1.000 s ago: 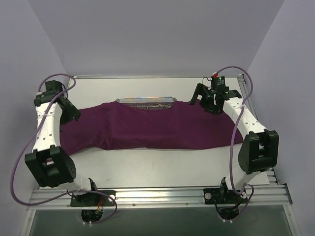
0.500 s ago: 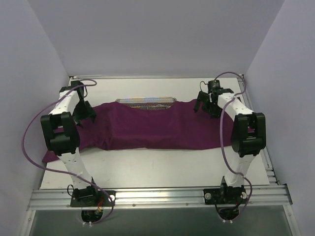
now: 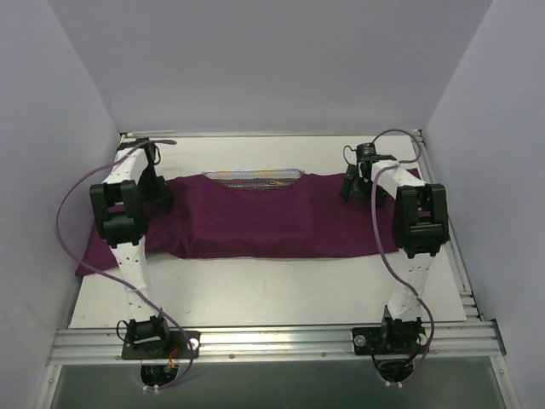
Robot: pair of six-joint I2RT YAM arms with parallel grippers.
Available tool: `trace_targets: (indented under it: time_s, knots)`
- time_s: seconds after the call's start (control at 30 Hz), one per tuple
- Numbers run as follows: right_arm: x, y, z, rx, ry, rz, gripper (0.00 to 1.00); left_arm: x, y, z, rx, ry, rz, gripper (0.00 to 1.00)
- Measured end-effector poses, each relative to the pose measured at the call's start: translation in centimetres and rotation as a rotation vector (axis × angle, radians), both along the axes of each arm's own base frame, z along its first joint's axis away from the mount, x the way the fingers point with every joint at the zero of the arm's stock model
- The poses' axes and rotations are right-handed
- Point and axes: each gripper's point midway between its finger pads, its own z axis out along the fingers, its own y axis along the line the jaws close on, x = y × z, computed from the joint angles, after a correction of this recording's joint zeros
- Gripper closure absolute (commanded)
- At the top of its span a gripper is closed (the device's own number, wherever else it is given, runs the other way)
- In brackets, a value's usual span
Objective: Open and lay out the surgical kit
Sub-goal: Open the surgical kit at the center of the board.
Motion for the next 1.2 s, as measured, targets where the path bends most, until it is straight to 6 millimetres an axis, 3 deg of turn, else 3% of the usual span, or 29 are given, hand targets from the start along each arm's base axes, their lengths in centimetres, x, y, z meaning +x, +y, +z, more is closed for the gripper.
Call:
trace_targets:
  time_s: [0.3,0.47,0.77,0.9,1.1,1.2]
  knots:
    - [2.7,-4.0,-0.2,0.015,-0.033,-0.073,0.08,2.8,-0.6,0.1,0.002,0.039,-0.051,0.24]
    - [4.5,-5.0,0.2,-0.003,-0.045,-0.055,0.08,2.3,-0.4,0.1,0.010,0.015,-0.028,0.24]
    - [3.9,-4.6,1.4,0.002,-0.015,-0.101,0.09,-0.2,2.1,0.7,0.028,-0.007,0.045,0.21]
    - [6.1,-1.9,4.2,0.057,-0.091,-0.157,0.09,0.2,2.0,2.2,0.016,-0.052,0.064,0.19]
    - [12.7,6.3,12.3,0.197,-0.308,-0.200,0.10,1.1,-0.7,5.5,-0.015,-0.145,0.032,0.19]
    - [13.6,9.5,12.6,0.250,-0.325,-0.226,0.11,1.4,-2.4,6.8,-0.026,-0.180,0.011,0.19]
